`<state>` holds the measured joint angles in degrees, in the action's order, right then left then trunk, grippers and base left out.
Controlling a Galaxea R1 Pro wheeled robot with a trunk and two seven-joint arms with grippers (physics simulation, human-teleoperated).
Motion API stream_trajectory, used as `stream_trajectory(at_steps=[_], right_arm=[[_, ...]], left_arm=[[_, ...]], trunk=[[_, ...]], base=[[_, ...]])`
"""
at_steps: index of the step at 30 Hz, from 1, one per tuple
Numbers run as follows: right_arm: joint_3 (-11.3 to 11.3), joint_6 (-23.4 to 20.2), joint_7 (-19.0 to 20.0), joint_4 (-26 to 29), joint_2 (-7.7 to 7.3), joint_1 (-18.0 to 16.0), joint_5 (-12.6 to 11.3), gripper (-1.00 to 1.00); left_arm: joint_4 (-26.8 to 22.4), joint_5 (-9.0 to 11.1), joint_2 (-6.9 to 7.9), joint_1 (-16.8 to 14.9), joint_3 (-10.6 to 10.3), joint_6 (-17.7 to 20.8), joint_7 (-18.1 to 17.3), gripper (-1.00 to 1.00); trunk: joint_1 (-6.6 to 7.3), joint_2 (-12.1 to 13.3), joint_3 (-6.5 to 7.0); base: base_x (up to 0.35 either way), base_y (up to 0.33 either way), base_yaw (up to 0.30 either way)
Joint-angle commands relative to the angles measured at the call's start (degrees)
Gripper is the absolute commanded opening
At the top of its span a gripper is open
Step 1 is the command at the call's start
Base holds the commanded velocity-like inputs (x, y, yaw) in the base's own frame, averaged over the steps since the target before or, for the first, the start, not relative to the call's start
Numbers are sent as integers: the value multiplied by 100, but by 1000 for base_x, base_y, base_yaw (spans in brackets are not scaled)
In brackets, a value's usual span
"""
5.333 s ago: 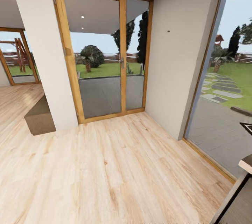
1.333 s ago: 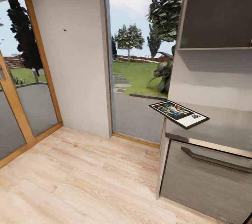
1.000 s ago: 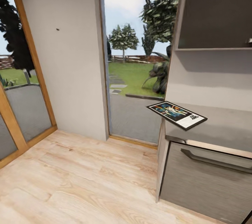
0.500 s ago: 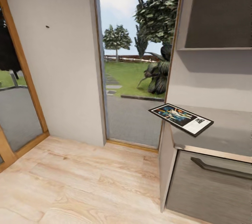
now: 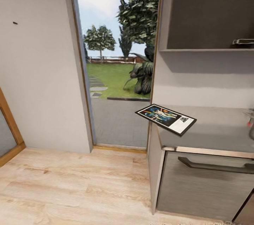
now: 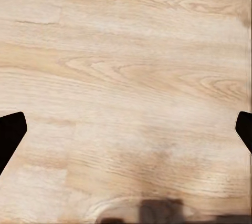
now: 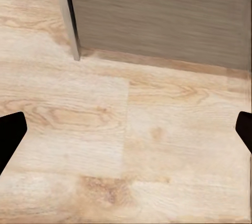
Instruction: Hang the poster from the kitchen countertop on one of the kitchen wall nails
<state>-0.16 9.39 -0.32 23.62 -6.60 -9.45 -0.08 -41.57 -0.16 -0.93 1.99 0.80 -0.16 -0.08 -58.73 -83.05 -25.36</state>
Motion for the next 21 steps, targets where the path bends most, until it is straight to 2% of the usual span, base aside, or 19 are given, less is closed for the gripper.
stream_trajectory(at_steps=[1,10,17,21], right_arm=[[-1,19,-3,-6,1,-5,-1,100],[-1,19,-3,-6,1,-5,-1,100],[-4,19,-9,-6,1,-5,-1,100],[-2,19,-11,-6,1,-5,-1,100]], left_arm=[[-9,-2,-1,3,8,-2,-1,100],[-9,-2,-1,3,8,-2,-1,100],[-9,-2,1,3,8,-2,-1,100],[-9,-2,1,3,8,-2,-1,100]], trunk=[[0,-3,-2],[0,-3,19],[0,-3,22],[0,-3,22]], base=[[4,1,-300],[1,0,-294],[0,0,-58],[0,0,-186]])
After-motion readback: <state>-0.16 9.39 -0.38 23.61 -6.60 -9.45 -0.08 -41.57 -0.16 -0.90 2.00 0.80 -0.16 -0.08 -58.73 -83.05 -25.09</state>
